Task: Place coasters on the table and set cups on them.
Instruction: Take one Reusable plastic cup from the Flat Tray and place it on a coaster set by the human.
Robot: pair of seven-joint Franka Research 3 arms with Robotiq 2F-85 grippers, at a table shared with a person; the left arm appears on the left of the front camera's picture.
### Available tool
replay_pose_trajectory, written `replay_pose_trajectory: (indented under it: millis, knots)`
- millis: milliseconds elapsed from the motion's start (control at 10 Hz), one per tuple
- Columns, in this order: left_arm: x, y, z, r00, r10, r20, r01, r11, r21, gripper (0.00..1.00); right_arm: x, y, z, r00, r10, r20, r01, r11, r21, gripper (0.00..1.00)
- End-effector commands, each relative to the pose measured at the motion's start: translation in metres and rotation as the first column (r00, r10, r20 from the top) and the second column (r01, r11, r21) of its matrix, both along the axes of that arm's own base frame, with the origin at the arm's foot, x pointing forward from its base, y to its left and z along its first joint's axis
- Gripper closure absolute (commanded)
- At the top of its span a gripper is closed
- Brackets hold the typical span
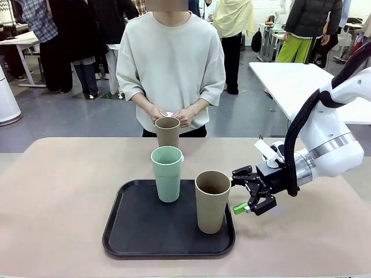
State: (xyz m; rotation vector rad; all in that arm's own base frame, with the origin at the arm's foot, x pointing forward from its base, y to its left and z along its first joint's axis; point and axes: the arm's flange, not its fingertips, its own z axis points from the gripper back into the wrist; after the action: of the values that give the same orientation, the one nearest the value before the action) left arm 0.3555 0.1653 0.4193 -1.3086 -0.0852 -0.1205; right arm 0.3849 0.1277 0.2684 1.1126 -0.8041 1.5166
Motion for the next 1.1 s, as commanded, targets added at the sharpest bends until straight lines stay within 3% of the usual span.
replay_pose_trajectory:
  millis: [0, 1000]
  knots:
    - [-0.002, 0.001, 0.002, 1.0, -0.001, 0.005, 0.001, 1.0, -0.009, 0.0, -0.001, 0.013, -0.004, 1.0, 0.004, 0.023, -0.004, 1.0, 0.005, 0.0]
    - [-0.002, 0.001, 0.002, 1.0, -0.001, 0.005, 0.001, 1.0, -0.009, 0.0, -0.007, 0.038, -0.013, 0.998, 0.066, 0.003, -0.066, 0.998, -0.004, 0.0]
